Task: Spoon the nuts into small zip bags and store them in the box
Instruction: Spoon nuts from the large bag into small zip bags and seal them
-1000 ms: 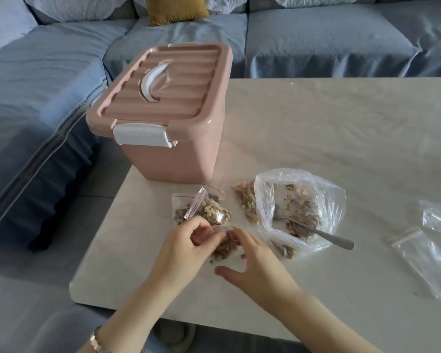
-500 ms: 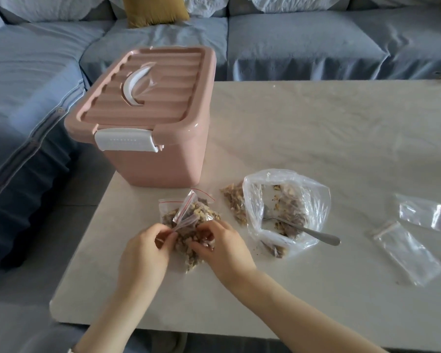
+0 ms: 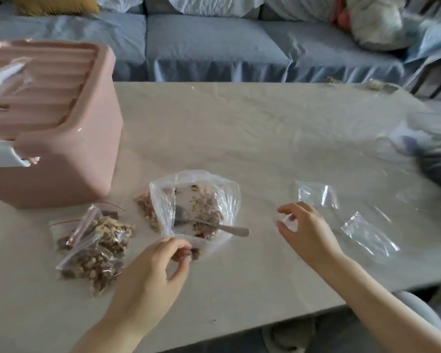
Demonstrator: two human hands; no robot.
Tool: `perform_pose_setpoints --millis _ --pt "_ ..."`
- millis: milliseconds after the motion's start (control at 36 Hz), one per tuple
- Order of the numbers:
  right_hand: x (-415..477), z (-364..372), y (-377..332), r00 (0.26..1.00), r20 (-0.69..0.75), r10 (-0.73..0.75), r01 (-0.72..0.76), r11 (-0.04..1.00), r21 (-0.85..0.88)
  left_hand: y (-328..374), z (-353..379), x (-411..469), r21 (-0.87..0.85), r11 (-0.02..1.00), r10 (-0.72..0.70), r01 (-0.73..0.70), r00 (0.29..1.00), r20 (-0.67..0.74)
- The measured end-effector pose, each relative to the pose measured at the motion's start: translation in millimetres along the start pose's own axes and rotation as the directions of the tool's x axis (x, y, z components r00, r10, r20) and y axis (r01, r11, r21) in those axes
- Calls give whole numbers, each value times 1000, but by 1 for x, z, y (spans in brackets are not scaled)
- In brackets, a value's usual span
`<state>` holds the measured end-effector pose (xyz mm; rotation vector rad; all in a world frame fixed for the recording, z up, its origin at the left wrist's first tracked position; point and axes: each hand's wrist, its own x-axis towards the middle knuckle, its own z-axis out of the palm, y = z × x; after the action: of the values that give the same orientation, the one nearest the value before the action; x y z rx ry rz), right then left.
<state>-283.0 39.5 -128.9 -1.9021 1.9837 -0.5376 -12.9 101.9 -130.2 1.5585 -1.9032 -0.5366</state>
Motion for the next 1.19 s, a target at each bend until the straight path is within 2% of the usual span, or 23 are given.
perform_pose_setpoints --millis 83,167,306,417,528,611,667,778,861,944,1000,1056,1111,1194 --pt "15 -13 35 977 102 189 -165 965 -205 10 9 4 7 1000 4 -4 997 75" --pt "24 -13 53 939 194 285 -214 923 -320 16 13 7 39 999 -12 6 988 152" --pt "36 -8 63 877 254 407 -381 913 -148 19 10 13 40 999 -31 23 979 201" --pt "35 -5 62 881 244 406 -406 912 -53 21 7 17 14 998 -56 55 983 175" --pt "23 -9 39 932 186 311 -348 911 220 28 8 22 -57 996 -65 75 986 150" --pt "5 -15 2 986 86 143 -166 898 408 38 8 26 -244 952 -153 187 977 151" --pt "-9 -20 -29 999 22 23 -31 870 493 46 7 29 -409 859 -238 309 947 216" --pt "-35 -21 -82 982 -4 -190 162 829 535 52 3 37 -572 700 -329 428 904 273" --pt "-42 -10 -100 953 34 -301 245 832 499 55 -6 41 -646 647 -386 405 905 181" --pt "-42 2 -106 935 88 -343 274 858 435 44 -12 36 -624 705 -361 337 928 94" --pt "-42 8 -108 939 77 -335 279 873 399 35 -17 30 -562 770 -305 301 948 90" --pt "-40 13 -110 941 37 -336 300 879 372 25 -21 25 -432 864 -225 260 965 130" --pt "-38 16 -113 939 47 -341 303 882 361 18 -26 20 -215 965 -111 148 978 174" --pt "-37 13 -121 914 186 -361 271 884 381 13 -31 18 -90 995 -14 32 981 196"
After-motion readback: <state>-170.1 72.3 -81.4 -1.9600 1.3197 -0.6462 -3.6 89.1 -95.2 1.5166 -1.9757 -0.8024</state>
